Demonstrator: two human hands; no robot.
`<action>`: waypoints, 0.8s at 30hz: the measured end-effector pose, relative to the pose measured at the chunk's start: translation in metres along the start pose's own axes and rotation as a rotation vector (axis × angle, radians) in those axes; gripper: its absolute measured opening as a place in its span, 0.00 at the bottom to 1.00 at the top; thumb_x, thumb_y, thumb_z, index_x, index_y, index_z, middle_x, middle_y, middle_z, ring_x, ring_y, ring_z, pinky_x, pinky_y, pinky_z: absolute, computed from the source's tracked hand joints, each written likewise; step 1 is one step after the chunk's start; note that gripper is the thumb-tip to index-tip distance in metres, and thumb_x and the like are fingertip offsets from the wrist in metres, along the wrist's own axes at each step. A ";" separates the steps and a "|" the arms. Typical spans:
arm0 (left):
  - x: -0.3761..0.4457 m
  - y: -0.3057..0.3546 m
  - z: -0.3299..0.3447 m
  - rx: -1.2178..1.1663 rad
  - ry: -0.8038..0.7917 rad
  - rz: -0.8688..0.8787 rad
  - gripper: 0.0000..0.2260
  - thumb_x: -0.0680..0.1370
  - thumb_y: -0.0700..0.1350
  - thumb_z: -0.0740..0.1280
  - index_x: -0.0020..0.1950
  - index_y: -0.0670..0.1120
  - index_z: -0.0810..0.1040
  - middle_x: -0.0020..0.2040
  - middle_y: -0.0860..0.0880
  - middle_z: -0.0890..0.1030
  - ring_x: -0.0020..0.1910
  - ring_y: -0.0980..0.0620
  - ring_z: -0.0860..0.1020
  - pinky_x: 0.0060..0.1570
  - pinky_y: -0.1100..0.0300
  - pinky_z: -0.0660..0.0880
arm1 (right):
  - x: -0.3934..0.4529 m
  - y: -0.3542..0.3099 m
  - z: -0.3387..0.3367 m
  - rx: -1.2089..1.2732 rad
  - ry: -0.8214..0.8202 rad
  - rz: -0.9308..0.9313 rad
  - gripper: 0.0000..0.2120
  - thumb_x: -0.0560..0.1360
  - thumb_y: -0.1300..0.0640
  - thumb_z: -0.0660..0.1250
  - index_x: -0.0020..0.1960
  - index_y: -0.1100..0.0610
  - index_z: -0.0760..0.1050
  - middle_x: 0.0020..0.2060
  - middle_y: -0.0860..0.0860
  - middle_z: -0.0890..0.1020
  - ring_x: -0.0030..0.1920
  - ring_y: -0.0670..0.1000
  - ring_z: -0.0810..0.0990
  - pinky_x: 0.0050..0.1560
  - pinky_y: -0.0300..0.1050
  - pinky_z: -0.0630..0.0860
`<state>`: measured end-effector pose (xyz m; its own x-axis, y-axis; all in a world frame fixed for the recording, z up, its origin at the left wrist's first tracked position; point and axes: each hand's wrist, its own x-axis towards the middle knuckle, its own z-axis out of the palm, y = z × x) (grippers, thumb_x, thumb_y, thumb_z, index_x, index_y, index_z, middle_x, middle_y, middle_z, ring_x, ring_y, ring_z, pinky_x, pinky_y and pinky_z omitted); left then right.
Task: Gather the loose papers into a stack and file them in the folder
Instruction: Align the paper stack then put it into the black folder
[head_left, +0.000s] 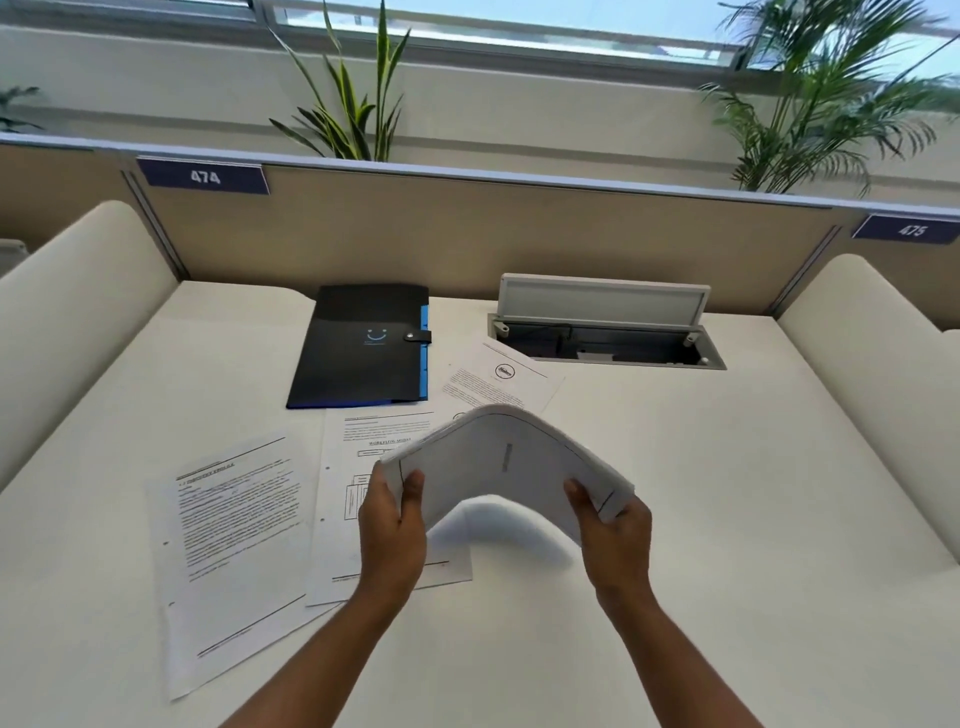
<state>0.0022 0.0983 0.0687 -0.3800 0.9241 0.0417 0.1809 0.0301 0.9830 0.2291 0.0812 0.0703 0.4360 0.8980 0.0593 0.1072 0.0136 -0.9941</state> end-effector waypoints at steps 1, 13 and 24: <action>-0.001 0.000 0.001 -0.005 -0.012 0.012 0.26 0.77 0.57 0.61 0.72 0.46 0.68 0.68 0.47 0.75 0.66 0.49 0.73 0.61 0.63 0.72 | -0.001 0.000 0.000 0.017 0.024 0.010 0.10 0.77 0.58 0.76 0.50 0.43 0.84 0.46 0.40 0.88 0.49 0.41 0.86 0.49 0.34 0.81; -0.002 -0.006 -0.010 0.037 -0.112 0.147 0.24 0.78 0.47 0.65 0.71 0.57 0.61 0.70 0.57 0.67 0.64 0.71 0.68 0.52 0.79 0.70 | 0.003 0.002 -0.019 -0.436 0.140 -0.592 0.32 0.80 0.65 0.68 0.79 0.49 0.63 0.70 0.52 0.73 0.67 0.43 0.76 0.59 0.31 0.75; 0.003 -0.015 -0.008 0.071 -0.119 0.106 0.23 0.79 0.53 0.60 0.73 0.52 0.62 0.69 0.59 0.68 0.66 0.62 0.67 0.55 0.82 0.63 | 0.006 -0.002 -0.023 -0.688 0.073 -0.690 0.31 0.76 0.69 0.69 0.75 0.49 0.72 0.63 0.48 0.77 0.43 0.47 0.78 0.26 0.43 0.75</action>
<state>-0.0088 0.0976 0.0559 -0.2462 0.9619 0.1192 0.2791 -0.0474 0.9591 0.2519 0.0765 0.0744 0.1340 0.7594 0.6367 0.8475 0.2452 -0.4708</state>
